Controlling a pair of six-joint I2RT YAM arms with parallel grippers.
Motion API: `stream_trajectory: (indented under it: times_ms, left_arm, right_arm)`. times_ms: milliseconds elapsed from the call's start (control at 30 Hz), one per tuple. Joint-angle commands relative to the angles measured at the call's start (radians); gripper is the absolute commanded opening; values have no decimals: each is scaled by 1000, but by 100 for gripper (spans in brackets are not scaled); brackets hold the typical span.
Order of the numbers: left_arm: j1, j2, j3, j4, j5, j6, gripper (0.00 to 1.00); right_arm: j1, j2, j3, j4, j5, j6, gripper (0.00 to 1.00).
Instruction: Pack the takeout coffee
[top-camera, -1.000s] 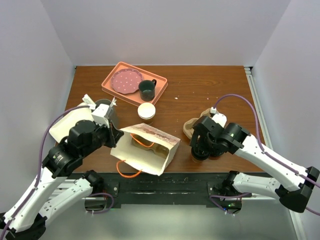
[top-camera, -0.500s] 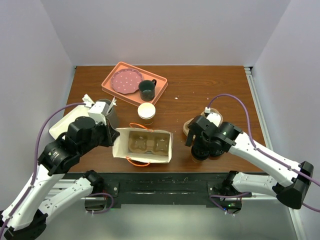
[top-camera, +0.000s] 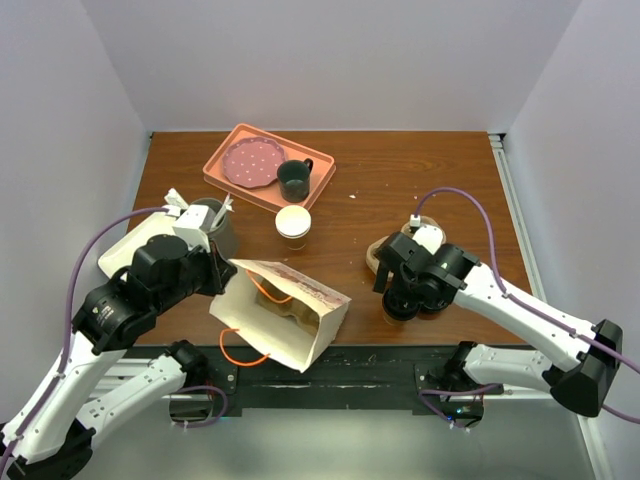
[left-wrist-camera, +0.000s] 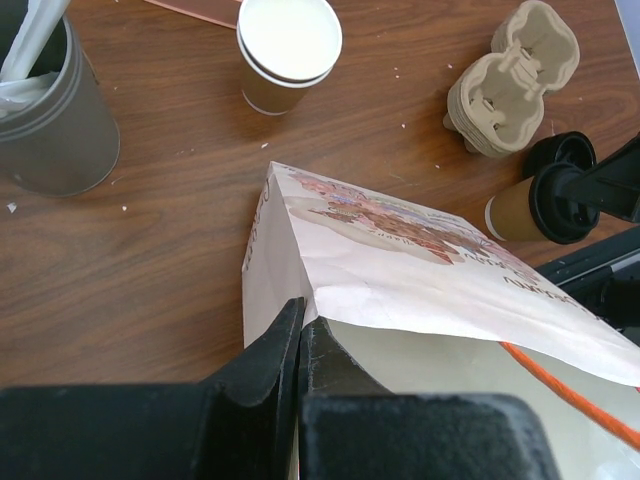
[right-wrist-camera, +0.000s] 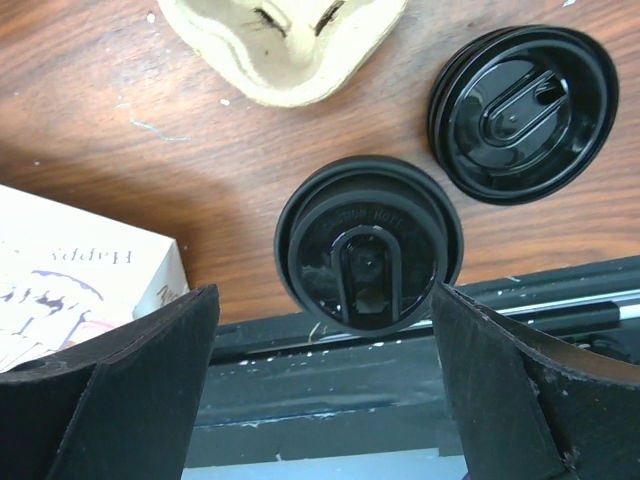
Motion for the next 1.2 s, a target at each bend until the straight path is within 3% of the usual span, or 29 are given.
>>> stream_trajectory:
  times_ms: [0,200,500,1167]
  left_arm:
    - [1,0,41,-4,-5,-7,0]
    - [1,4,53,-12,-8,-5,0]
    - [1,23,78,-27,-12,-5,0]
    - [1,41,83,-10,-8,-8,0]
  right_arm:
    - [-24,4,-17,14,28,-37,93]
    - [-32,10,-43,43,-2,-54,96]
    - [-36,24,-72,81,-45,-72,92]
    - [-39,52,-3,2,34,-101,92]
